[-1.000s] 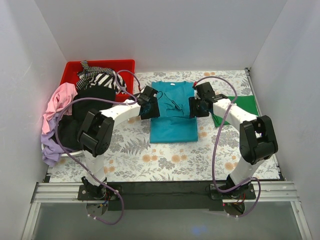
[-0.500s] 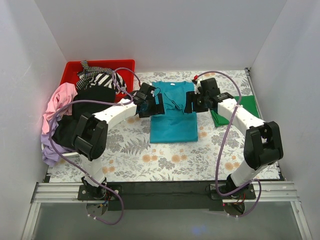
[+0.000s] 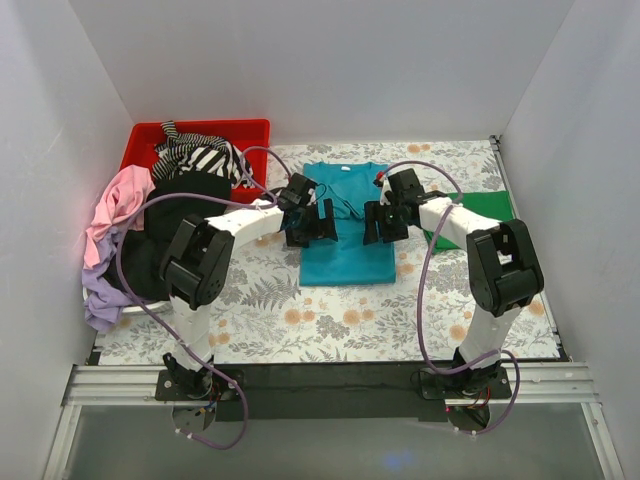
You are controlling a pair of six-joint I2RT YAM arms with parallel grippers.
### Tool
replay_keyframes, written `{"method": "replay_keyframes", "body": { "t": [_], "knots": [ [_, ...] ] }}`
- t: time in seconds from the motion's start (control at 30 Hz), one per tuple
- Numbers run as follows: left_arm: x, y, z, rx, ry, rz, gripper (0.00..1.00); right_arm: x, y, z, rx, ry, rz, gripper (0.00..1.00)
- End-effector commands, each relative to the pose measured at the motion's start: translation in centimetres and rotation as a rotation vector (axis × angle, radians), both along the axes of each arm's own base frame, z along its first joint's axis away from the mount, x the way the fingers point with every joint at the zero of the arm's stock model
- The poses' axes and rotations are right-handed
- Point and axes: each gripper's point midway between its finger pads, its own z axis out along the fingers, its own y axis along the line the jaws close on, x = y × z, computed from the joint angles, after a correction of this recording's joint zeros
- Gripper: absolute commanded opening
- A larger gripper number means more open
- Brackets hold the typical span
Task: Fold and stack the t-shirts
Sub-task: Fold the tshirt
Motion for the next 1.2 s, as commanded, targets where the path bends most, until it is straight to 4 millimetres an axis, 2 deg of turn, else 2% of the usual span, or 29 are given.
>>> {"method": "replay_keyframes", "body": {
  "t": [0.0, 0.17, 0.2, 0.4, 0.47, 0.6, 0.63, 0.7, 0.73, 0.77, 0.83, 0.9, 0.93, 0.97, 1.0, 1.03, 1.1, 1.13, 1.17],
  "knots": [
    [2.7, -0.6, 2.3, -0.020, -0.096, 0.024, 0.89, 2.7, 0.3, 0.9, -0.010, -0.089, -0.004, 0.68],
    [3.9, 1.5, 1.6, 0.042, -0.099, 0.083, 0.89, 3.3, -0.6, 0.3, -0.055, -0.098, -0.025, 0.68],
    [4.1, 2.1, 1.6, 0.061, -0.107, 0.102, 0.89, 3.6, -1.3, 0.0, -0.089, -0.104, -0.051, 0.68],
    [3.3, 4.9, -1.0, 0.148, -0.060, 0.130, 0.89, 3.9, -3.0, -1.2, -0.174, -0.083, -0.084, 0.68],
    [3.1, 5.5, -1.3, 0.171, -0.059, 0.139, 0.89, 3.9, -2.9, -0.8, -0.174, -0.086, -0.076, 0.68],
    [3.4, 6.2, -0.1, 0.190, -0.099, 0.171, 0.89, 4.8, -3.6, 1.9, -0.190, -0.180, -0.099, 0.68],
    [3.5, 6.2, 0.9, 0.178, -0.117, 0.173, 0.89, 5.1, -3.5, 3.9, -0.171, -0.233, -0.096, 0.69],
    [3.6, 6.0, 2.0, 0.159, -0.136, 0.171, 0.90, 5.1, -3.8, 5.6, -0.168, -0.278, -0.105, 0.70],
    [3.5, 5.9, 2.4, 0.149, -0.137, 0.170, 0.91, 4.9, -4.0, 7.2, -0.157, -0.313, -0.110, 0.71],
    [3.1, 5.5, 3.4, 0.116, -0.137, 0.162, 0.93, 4.6, -4.1, 7.8, -0.153, -0.320, -0.111, 0.72],
    [1.9, 5.3, 3.3, 0.085, -0.108, 0.151, 0.96, 3.4, -4.5, 8.2, -0.149, -0.307, -0.122, 0.74],
    [0.4, 4.2, 4.0, -0.002, -0.079, 0.116, 0.98, 1.3, -5.2, 6.6, -0.165, -0.237, -0.123, 0.74],
    [-1.0, 4.3, 2.9, -0.008, -0.041, 0.101, 0.98, 0.5, -5.4, 6.5, -0.155, -0.222, -0.135, 0.74],
    [-1.4, 4.1, 3.7, -0.044, -0.051, 0.097, 0.98, -0.4, -5.4, 5.9, -0.143, -0.199, -0.129, 0.75],
    [-2.4, 3.7, 3.6, -0.077, -0.028, 0.072, 0.98, -1.1, -5.5, 5.3, -0.136, -0.184, -0.128, 0.75],
    [-4.0, 4.2, 2.3, -0.076, 0.007, 0.067, 0.98, -2.7, -5.9, 4.2, -0.140, -0.154, -0.130, 0.77],
    [-4.9, 4.2, 3.1, -0.121, -0.016, 0.058, 0.98, -3.9, -6.2, 3.5, -0.128, -0.133, -0.151, 0.78],
    [-5.6, 4.2, 3.1, -0.136, -0.014, 0.047, 0.98, -5.3, -6.2, 2.9, -0.104, -0.115, -0.144, 0.80],
    [-6.9, 4.8, 2.0, -0.131, 0.007, 0.049, 0.98, -5.7, -6.3, 2.9, -0.087, -0.112, -0.154, 0.81]
  ]
}}
